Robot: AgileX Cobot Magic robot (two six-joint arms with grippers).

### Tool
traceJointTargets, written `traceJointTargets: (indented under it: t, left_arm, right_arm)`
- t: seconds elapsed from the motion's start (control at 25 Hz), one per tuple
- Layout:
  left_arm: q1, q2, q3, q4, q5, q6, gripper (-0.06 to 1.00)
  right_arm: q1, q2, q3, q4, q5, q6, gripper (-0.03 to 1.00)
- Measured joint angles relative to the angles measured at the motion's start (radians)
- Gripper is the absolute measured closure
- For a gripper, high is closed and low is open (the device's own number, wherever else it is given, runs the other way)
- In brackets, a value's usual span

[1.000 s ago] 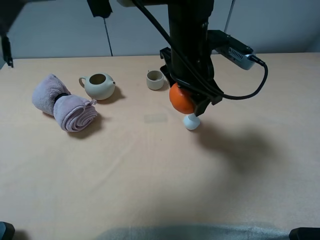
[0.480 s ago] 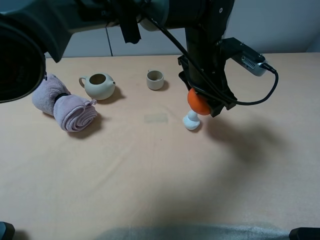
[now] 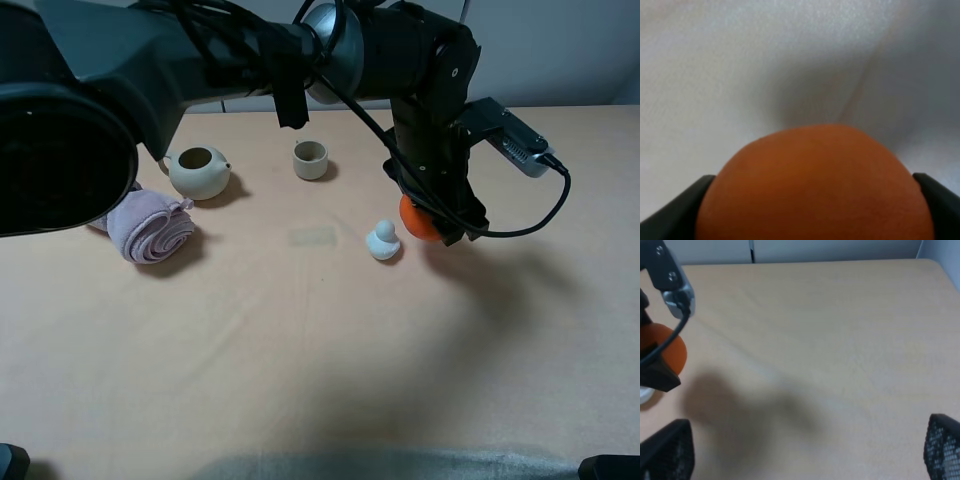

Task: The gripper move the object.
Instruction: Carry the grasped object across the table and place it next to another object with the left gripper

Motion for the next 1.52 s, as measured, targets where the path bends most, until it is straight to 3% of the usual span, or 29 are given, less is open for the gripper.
traceJointTargets:
  t: [0.6,1.52]
  left_arm:
    - [-0.001,0.033,0.000,0.000,-0.145,0.055,0.21]
    - [-0.001,0.051,0.024,-0.033,-0.209,0.060,0.21]
  right_arm:
    - [0.000,0.000,0.000,0.000,0.000,0.000,0.28]
    - [0.000,0.000,0.000,0.000,0.000,0.000,0.28]
